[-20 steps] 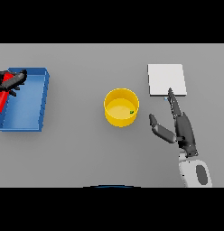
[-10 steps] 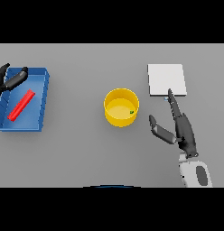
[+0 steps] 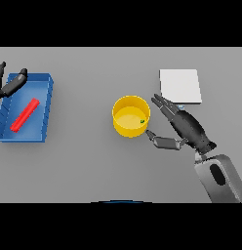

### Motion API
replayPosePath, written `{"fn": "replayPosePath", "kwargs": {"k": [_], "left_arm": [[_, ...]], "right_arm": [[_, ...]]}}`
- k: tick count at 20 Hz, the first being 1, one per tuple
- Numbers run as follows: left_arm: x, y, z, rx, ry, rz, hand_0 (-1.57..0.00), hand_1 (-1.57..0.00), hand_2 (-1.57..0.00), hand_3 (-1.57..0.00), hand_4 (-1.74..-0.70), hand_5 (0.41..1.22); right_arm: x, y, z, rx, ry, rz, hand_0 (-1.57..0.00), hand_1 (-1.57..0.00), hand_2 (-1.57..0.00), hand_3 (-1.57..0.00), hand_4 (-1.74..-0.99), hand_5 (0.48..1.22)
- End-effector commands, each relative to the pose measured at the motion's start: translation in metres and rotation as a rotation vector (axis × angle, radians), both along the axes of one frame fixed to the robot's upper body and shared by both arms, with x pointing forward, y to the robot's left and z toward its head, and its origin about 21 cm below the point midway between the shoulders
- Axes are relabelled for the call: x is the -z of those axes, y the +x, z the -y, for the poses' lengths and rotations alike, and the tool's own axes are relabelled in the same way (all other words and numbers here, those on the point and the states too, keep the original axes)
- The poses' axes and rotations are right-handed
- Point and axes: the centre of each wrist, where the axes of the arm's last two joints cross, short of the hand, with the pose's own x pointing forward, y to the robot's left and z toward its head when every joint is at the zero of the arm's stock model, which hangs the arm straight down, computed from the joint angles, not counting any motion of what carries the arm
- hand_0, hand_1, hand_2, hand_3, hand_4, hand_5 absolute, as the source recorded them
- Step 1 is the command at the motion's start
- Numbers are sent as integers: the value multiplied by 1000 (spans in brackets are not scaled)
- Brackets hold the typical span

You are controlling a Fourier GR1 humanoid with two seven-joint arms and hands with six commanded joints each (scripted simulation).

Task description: Pick up the red beaker and tilt it to pour out 1 green nut into yellow bowl. Pick up the yellow bowl and place it on the metallic measuring scale.

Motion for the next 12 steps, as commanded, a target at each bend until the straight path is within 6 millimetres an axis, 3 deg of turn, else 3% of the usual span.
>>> {"fn": "replayPosePath", "kwargs": {"k": [1, 6, 12], "left_arm": [[-1, 2, 1, 0, -3, 3, -6, -6, -5, -4, -719, 664], [6, -1, 7, 22, -6, -19, -1, -1, -1, -1, -712, 676], [4, 0, 4, 4, -25, -6, 0, 0, 0, 1, -722, 688]], "right_arm": [[-3, 4, -6, -55, -78, 12, 1, 1, 1, 1, -1220, 701], [-18, 29, -31, -291, -404, 91, 1, 1, 1, 1, -1223, 705], [-14, 50, -50, -471, -620, 54, 1, 1, 1, 1, -1219, 705]]}}
